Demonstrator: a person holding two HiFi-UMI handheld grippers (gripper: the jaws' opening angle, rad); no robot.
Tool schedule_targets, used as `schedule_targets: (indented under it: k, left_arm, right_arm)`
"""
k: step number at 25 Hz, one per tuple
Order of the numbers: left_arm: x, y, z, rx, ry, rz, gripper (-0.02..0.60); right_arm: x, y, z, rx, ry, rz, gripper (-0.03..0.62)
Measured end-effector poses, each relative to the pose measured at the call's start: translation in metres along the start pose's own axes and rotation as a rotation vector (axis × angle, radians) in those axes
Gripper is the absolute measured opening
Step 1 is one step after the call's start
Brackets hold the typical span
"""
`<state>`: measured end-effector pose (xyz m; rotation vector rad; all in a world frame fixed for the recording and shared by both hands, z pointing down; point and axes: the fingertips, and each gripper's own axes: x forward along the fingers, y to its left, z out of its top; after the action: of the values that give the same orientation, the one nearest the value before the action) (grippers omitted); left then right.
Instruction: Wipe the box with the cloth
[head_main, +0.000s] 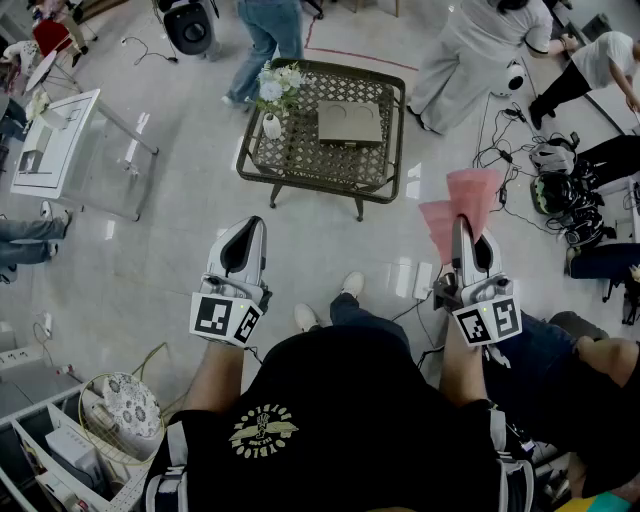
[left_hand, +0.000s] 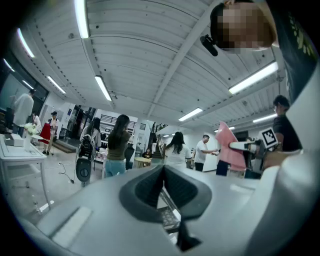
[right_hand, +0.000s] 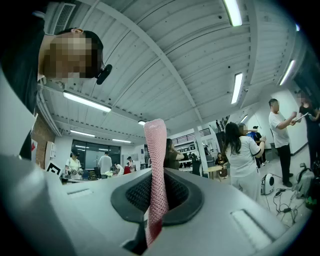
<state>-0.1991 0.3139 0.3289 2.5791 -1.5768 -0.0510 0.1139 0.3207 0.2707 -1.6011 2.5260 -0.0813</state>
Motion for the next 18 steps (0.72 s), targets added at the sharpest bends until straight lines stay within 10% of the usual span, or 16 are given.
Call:
schedule_targets:
  k: [18]
  left_arm:
    - [0.111,-0.013,-0.013,0.017,0.030,0.027,0.000]
  right_arm:
    - [0.072,-0.093,-0.016,0.044,0.019,0.069,0.017]
